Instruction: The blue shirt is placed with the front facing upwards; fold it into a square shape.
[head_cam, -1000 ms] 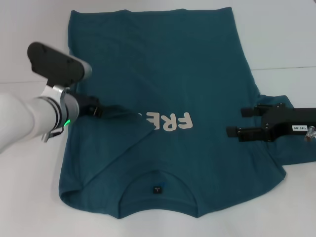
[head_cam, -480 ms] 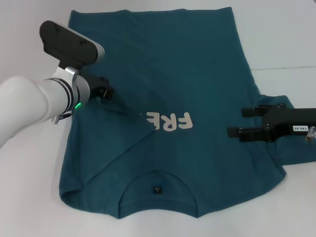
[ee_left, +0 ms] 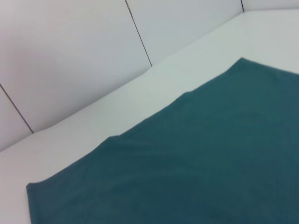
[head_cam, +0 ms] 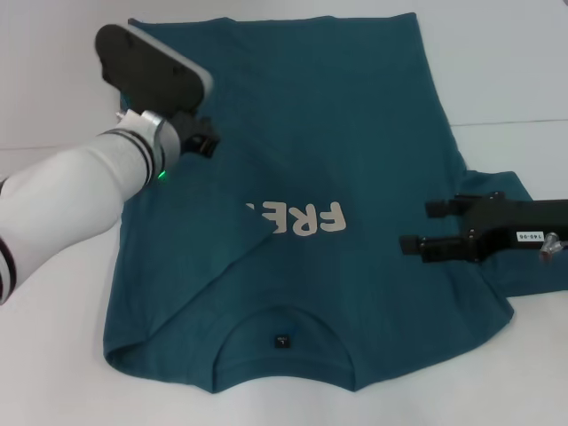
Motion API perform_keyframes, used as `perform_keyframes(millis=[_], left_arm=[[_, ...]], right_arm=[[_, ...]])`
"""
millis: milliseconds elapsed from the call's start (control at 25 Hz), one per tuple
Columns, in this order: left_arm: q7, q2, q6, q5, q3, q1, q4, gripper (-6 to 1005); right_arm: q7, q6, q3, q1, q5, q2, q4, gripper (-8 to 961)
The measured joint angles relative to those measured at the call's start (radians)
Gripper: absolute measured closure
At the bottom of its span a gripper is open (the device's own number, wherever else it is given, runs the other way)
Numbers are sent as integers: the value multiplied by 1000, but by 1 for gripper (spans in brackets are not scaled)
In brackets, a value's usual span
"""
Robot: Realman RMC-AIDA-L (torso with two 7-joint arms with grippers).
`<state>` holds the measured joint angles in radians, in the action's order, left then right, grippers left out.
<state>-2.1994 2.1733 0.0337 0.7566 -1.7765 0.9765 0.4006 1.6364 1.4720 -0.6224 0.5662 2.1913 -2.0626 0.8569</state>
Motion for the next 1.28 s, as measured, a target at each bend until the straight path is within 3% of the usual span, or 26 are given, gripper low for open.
perform_keyframes(millis=[200, 360, 520, 640, 800, 1040, 1160, 1280], left_arm=[[-36, 2, 0, 1, 37, -29, 49, 872], [-137, 1, 54, 2, 46, -111, 161, 600], [-204, -6, 249, 40, 44, -234, 376, 427], [-190, -13, 441, 123, 5, -295, 486, 363], [-50, -16, 747, 284, -154, -342, 533, 277], [267, -13, 1069, 465, -415, -402, 455, 168], [395, -12, 1155, 524, -451, -446, 440, 133], [493, -13, 1216, 544, -454, -483, 437, 119]], right_arm=[[-7, -3, 7, -8, -2, -4, -2, 36], [-11, -8, 39, -15, -6, -4, -3, 36], [4, -4, 77, -20, -7, 1, 9, 36], [42, 7, 102, -25, -8, 10, 28, 36], [127, 35, 141, -29, -13, 27, 58, 37], [349, 134, 204, -54, -47, 69, 173, 25], [495, 159, 218, -64, -34, 105, 213, 24], [666, 194, 238, -59, 25, 158, 225, 26]])
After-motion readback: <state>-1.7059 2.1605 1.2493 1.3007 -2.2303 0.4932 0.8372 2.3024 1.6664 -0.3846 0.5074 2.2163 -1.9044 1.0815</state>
